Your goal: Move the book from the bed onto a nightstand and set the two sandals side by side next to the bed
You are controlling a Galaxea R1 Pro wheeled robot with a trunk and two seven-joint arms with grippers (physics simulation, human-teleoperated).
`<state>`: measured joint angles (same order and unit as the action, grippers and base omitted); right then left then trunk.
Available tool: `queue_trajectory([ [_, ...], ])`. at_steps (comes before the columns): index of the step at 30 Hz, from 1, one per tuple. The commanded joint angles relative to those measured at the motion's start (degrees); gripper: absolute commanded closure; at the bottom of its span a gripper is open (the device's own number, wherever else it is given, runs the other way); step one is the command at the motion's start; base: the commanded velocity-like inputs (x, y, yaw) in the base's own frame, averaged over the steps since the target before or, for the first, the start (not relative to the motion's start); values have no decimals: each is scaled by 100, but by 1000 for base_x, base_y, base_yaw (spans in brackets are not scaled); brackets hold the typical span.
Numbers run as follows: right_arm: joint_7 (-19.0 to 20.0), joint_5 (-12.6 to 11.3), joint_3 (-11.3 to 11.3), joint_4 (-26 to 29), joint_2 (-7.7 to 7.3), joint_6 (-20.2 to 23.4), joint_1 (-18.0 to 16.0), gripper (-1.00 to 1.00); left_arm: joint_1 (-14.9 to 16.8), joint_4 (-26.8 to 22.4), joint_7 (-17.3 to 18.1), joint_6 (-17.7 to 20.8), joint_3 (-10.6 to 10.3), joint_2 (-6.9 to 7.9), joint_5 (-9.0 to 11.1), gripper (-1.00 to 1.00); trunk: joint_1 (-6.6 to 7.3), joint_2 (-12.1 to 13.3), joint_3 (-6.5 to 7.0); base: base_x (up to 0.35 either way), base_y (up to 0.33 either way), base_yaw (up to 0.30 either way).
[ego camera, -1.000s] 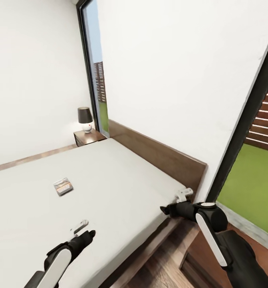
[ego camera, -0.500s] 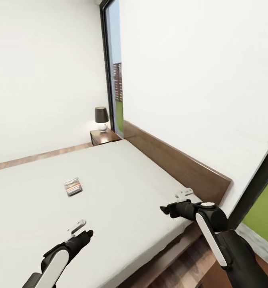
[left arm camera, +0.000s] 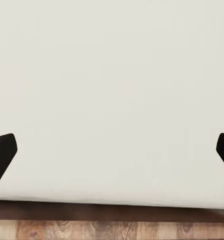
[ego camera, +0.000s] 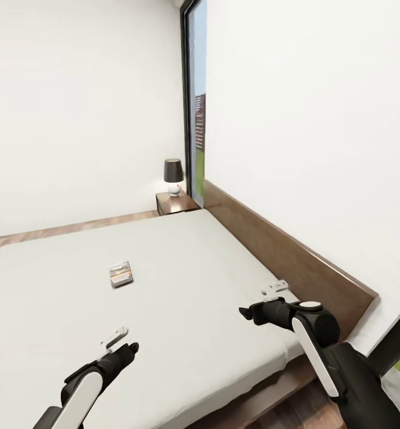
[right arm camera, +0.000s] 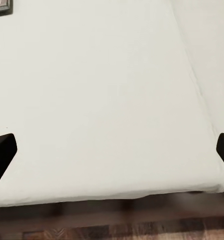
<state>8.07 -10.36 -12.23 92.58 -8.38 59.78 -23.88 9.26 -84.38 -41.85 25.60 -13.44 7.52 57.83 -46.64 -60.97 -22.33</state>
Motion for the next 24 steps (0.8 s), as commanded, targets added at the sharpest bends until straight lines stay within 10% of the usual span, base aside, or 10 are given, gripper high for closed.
queue_trajectory([
  [1, -7, -19, -4, 6, -5, 22, -3, -100, 7, -7, -47, 7, -11, 4, 37, -100, -1, -5, -7, 36, -127, 284],
  [24, -7, -19, -8, 6, -5, 22, -3, -100, 5, -8, -35, 7, -1, 12, 93, -100, -1, -5, -7, 9, -15, 284],
])
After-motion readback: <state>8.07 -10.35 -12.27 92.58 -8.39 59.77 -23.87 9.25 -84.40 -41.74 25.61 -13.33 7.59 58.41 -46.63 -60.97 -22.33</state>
